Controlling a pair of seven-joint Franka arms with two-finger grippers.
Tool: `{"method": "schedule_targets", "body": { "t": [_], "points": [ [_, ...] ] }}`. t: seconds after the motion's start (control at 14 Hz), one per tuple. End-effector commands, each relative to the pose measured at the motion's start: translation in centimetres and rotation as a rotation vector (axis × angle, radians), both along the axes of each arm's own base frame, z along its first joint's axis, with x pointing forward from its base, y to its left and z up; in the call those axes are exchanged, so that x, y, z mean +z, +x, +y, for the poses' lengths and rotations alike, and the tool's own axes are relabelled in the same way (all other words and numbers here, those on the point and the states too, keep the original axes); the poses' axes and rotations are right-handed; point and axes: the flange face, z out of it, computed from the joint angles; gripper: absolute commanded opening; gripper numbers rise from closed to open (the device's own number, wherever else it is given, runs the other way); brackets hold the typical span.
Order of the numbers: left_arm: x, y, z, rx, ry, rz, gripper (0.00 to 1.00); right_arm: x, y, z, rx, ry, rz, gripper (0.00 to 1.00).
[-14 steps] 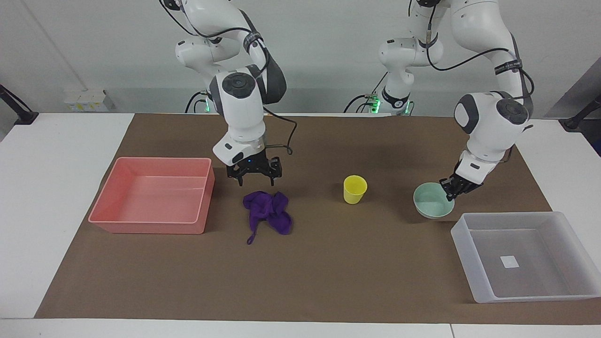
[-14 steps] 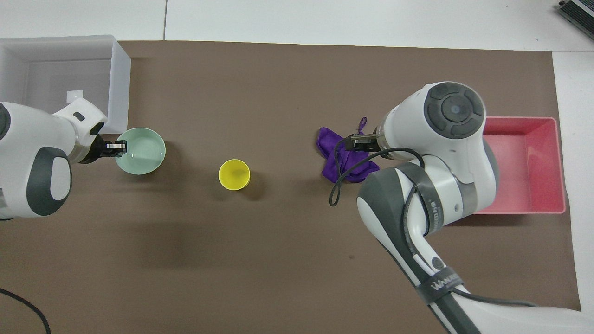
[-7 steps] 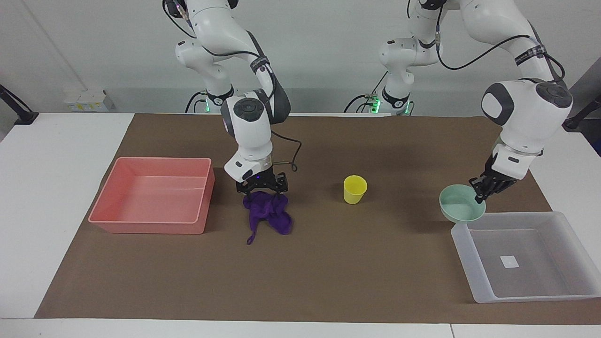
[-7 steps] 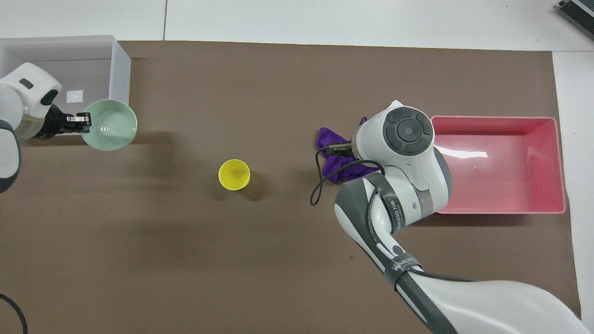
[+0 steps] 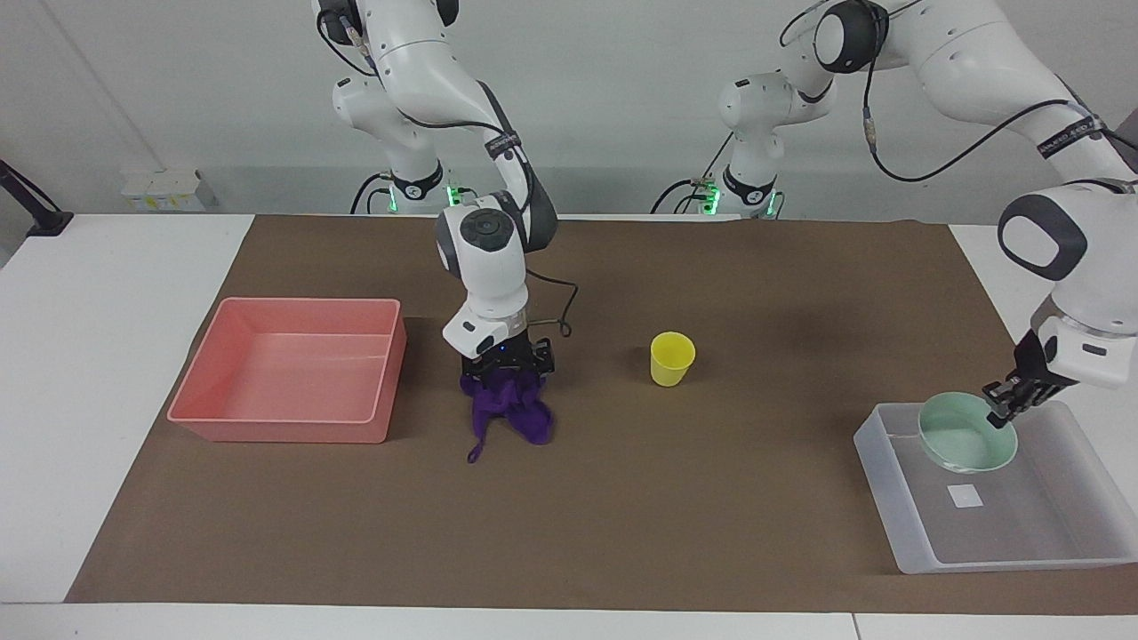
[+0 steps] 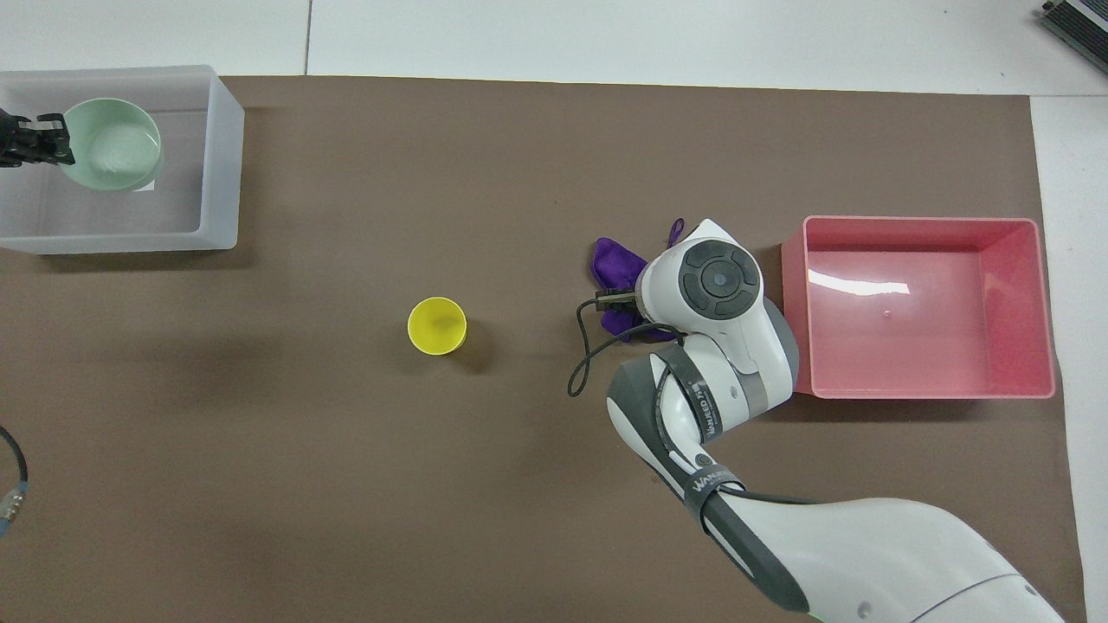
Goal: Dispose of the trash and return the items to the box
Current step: 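Lift the green bowl into the white bin while the right gripper grasps the cloth, then release the green bowl in the white bin with the left gripper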
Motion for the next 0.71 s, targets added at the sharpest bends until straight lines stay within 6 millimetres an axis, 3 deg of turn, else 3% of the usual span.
{"method": "schedule_targets", "body": {
  "t": [0.0, 0.07, 0.29, 0.43, 0.5, 0.64],
  "points": [
    [-2.9, 2.3, 1.9, 0.007, -0.032, -0.001, 0.00, -0.5, -0.3, -0.7, 0.018, -0.016, -0.024, 1.00],
    [-4.0, 2.8, 2.2, 0.010, -0.031, -0.008, 0.00, -0.6, -0.4, -0.7, 0.016, -0.017, -0.021, 1.00],
    [-3.8, 2.8, 2.0, 0.011, -0.032, -0.018, 0.00, -1.4, -0.8, -1.0, 0.020, -0.014, -0.026, 1.00],
    [-4.8, 2.7, 1.8, 0.011, -0.037, -0.008, 0.00, -1.5, -0.8, -1.0, 0.016, -0.015, -0.023, 0.18],
    [-5.3, 2.6, 2.0, 0.014, -0.035, -0.010, 0.00, -1.3, -0.8, -1.0, 0.010, -0.014, -0.023, 0.00],
    [-7.0, 2.4, 2.2, 0.018, -0.036, -0.001, 0.00, -1.4, -0.9, -0.9, 0.010, -0.017, -0.018, 0.00]
  ]
}}
